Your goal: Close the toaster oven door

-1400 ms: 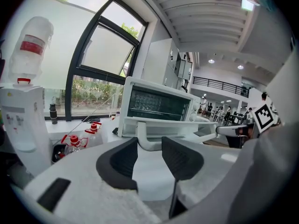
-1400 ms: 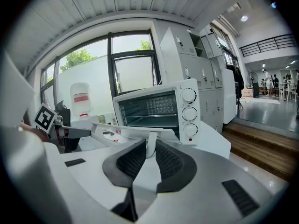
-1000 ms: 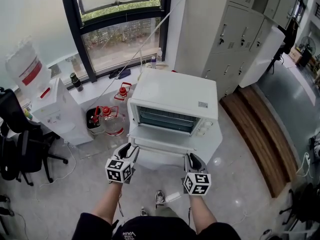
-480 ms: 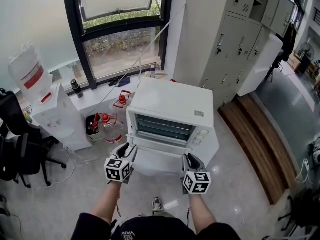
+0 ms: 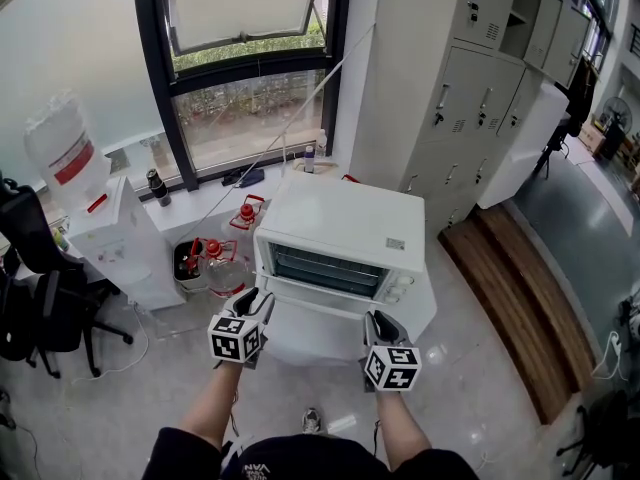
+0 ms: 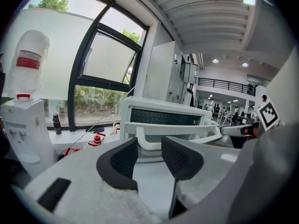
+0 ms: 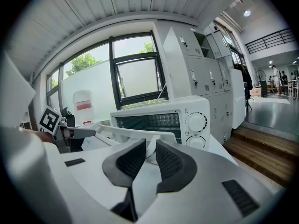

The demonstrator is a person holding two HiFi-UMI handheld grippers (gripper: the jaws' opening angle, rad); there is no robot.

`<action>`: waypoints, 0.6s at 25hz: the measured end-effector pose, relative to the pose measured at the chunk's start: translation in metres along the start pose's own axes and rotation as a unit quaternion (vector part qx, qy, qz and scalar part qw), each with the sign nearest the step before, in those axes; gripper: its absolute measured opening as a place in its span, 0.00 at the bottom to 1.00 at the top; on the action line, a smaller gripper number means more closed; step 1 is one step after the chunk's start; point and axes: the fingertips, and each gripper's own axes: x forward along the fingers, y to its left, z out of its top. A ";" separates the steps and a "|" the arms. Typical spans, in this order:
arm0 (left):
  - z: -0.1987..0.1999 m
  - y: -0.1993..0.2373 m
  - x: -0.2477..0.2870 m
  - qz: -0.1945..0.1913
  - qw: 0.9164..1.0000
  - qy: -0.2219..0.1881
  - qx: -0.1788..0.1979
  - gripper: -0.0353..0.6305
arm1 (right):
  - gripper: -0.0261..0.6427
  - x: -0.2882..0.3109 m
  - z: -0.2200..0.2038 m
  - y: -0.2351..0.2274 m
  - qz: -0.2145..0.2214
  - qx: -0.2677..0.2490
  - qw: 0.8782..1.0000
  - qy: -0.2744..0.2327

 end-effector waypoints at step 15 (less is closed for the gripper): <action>0.034 0.001 0.027 0.010 1.000 -0.009 0.004 0.30 | 0.15 0.025 0.032 -0.017 0.002 0.000 1.000 0.013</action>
